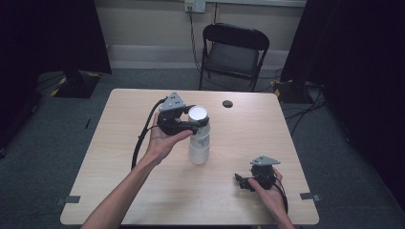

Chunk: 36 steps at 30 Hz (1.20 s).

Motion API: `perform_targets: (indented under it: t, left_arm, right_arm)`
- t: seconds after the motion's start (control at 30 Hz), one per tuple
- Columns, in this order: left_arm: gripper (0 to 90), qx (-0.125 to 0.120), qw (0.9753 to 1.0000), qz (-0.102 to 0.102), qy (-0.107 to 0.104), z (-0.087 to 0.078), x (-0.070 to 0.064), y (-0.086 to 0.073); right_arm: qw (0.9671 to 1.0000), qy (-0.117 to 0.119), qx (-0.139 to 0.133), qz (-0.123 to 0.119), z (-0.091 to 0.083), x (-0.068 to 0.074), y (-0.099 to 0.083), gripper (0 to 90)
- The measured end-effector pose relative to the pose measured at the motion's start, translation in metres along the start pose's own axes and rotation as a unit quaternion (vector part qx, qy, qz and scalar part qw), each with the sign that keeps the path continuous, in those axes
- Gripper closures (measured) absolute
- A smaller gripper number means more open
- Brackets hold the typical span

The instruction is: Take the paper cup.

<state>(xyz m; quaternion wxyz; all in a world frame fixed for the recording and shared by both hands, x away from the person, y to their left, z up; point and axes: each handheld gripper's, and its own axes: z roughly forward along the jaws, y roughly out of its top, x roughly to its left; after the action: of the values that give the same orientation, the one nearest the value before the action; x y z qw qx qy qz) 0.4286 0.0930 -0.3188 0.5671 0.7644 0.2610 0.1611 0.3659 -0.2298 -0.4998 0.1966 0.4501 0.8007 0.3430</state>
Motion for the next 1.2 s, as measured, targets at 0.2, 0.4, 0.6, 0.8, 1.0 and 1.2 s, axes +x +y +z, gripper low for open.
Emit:
perform_targets:
  t: [0.2, 0.4, 0.6, 0.8, 1.0, 1.2]
  left_arm:
    - [35.0, -0.017, 0.9998, -0.007, 0.002, -0.003, -0.003, 0.005]
    - [35.0, -0.022, 0.9997, 0.003, 0.006, -0.015, -0.002, 0.012]
    - [35.0, -0.033, 0.9994, 0.008, 0.007, -0.033, -0.001, 0.018]
    - [34.8, -0.033, 0.9993, 0.015, 0.002, -0.050, -0.006, 0.015]
    - [34.8, -0.022, 0.9996, 0.004, 0.016, -0.068, -0.008, 0.007]
    - [34.9, -0.015, 0.9997, -0.016, 0.009, -0.077, -0.007, -0.016]
  right_arm:
    - [1.0000, 0.000, 0.000, 0.000, 0.000, 0.000, 0.000, 8.8]
    - [1.0000, 0.000, 0.000, 0.000, 0.000, 0.000, 0.000, 8.8]
    - [1.0000, 0.000, 0.000, 0.000, 0.000, 0.000, 0.000, 8.8]
    - [1.0000, -0.004, 0.000, 0.001, 0.000, 0.001, 0.000, 8.9]
    - [1.0000, -0.007, -0.001, 0.003, 0.000, 0.001, 0.000, 9.2]
    - [1.0000, -0.006, 0.001, 0.003, -0.004, 0.002, 0.000, 17.3]
